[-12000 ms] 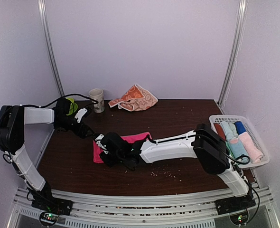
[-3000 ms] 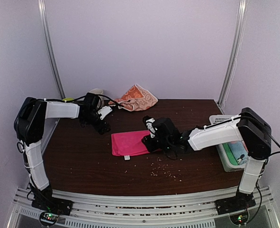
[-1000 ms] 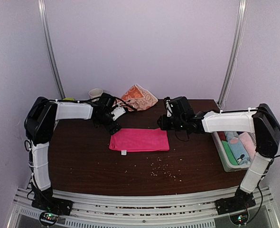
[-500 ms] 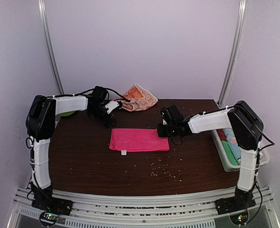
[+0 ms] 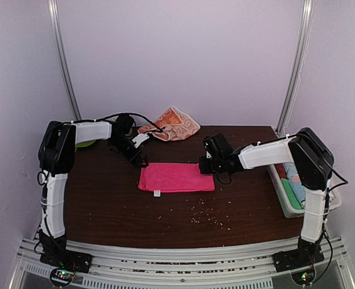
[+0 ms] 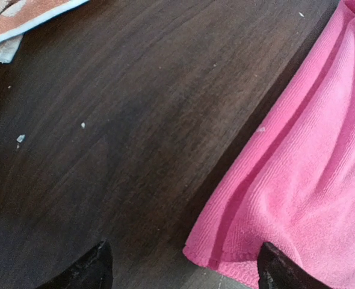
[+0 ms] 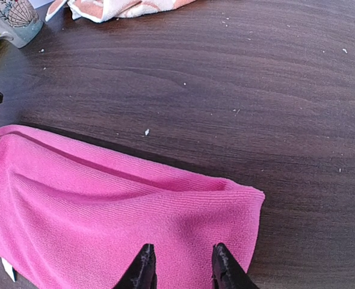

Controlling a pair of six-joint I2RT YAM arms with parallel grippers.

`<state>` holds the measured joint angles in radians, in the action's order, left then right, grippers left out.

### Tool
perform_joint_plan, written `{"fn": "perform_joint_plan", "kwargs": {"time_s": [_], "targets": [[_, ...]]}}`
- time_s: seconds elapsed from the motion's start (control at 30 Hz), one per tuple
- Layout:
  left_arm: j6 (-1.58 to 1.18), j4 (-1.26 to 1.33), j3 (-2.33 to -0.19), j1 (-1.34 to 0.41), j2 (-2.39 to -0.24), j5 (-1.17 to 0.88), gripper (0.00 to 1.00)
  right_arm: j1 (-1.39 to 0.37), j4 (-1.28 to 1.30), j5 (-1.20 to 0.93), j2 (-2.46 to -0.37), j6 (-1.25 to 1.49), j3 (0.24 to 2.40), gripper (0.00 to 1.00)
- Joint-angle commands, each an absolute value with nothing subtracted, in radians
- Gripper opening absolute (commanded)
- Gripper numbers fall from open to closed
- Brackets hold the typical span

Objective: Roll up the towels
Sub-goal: Smooth out the towel at the center of the board.

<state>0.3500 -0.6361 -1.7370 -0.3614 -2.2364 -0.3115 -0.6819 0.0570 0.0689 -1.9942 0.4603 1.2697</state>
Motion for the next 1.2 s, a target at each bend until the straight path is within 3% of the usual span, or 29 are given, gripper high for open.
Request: {"fn": "perform_joint_plan", "kwargs": {"time_s": [0.0, 0.27, 0.5, 0.67, 0.93, 1.17], "targets": [[0.305, -0.525, -1.687, -0.356, -2.146, -0.294, 0.85, -0.679, 0.060, 0.088, -2.000, 0.472, 1.272, 0.33], [0.311, -0.573, -1.701, -0.347, -2.140, -0.444, 0.83, -0.678, 0.058, 0.079, -2.003, 0.473, 1.273, 0.33], [0.307, -0.647, -1.734, -0.336, -2.189, -0.548, 0.69, -0.679, 0.059, 0.078, -2.004, 0.472, 1.266, 0.33], [0.323, -0.692, -1.732, -0.336, -2.220, -0.553, 0.57, -0.678, 0.055, 0.075, -2.007, 0.477, 1.266, 0.33], [0.321, -0.701, -1.745, -0.335, -2.264, -0.555, 0.56, -0.683, 0.052, 0.070, -2.011, 0.481, 1.267, 0.33], [0.317, -0.701, -1.746, -0.336, -2.278, -0.553, 0.47, -0.684, 0.049, 0.071, -2.017, 0.481, 1.262, 0.33]]}}
